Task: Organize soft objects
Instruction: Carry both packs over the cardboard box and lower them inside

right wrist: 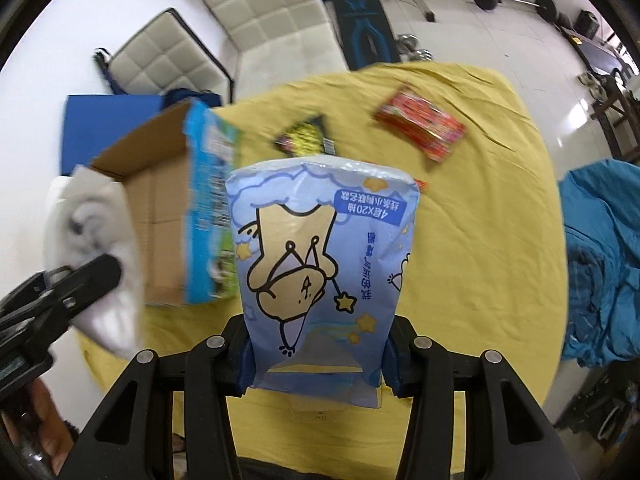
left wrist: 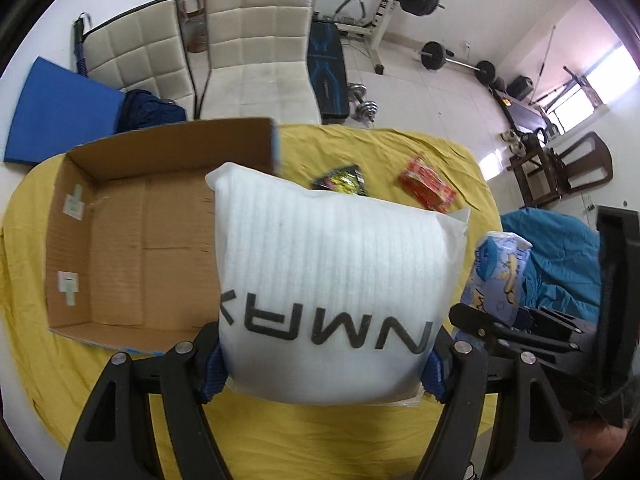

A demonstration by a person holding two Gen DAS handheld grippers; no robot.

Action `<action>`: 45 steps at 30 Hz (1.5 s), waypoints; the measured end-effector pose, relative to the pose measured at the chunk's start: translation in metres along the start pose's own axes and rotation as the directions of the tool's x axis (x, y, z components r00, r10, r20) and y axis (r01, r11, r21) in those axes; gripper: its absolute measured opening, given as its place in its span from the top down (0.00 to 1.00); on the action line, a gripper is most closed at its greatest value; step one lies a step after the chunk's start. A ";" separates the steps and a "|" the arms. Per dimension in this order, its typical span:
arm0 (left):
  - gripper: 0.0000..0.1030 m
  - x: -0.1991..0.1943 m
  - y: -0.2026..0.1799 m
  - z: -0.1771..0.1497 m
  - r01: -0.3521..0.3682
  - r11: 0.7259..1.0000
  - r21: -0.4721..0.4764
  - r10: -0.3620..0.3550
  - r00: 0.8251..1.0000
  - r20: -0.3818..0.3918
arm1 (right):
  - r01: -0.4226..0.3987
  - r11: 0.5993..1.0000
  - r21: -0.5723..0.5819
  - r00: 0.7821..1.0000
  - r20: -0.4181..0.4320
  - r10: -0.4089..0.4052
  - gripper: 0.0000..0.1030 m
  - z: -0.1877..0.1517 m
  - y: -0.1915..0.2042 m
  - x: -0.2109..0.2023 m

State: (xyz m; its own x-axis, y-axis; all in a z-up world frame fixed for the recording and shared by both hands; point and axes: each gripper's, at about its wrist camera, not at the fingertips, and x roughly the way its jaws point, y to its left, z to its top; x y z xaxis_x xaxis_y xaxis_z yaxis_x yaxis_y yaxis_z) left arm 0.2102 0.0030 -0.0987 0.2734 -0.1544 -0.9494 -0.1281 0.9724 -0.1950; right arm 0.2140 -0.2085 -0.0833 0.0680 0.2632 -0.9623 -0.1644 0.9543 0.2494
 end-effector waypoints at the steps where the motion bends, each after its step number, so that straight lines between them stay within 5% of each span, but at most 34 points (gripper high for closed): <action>1: 0.29 -0.001 0.009 0.003 -0.003 1.000 -0.005 0.003 1.000 0.000 | -0.012 1.000 -0.005 1.000 0.004 0.012 0.51 0.002 0.010 -0.002; 10: 0.29 0.024 0.113 0.039 -0.017 0.996 -0.093 0.010 0.998 -0.069 | -0.086 0.996 -0.026 0.996 -0.019 0.086 0.50 0.033 0.124 0.027; 22: 0.29 0.095 0.233 0.082 0.031 0.972 -0.234 -0.086 0.970 -0.226 | -0.056 0.997 -0.047 0.993 -0.106 0.051 0.50 0.094 0.217 0.147; 36: 0.29 0.168 0.237 0.098 0.118 0.965 -0.234 -0.197 0.915 -0.353 | 0.078 0.990 -0.116 0.979 -0.178 -0.098 0.50 0.118 0.230 0.236; 45: 0.26 0.176 0.227 0.092 0.106 0.971 -0.212 -0.179 0.915 -0.361 | 0.109 0.986 -0.129 0.974 -0.183 -0.132 0.42 0.121 0.242 0.259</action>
State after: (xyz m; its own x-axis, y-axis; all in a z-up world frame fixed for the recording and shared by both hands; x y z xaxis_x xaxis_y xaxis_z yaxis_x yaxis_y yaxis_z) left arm 0.3165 0.2129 -0.2874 -0.0714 -0.3786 -0.9228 -0.2979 0.8910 -0.3425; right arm 0.3114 0.1077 -0.2596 -0.0918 0.1048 -0.9902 -0.2815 0.9511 0.1268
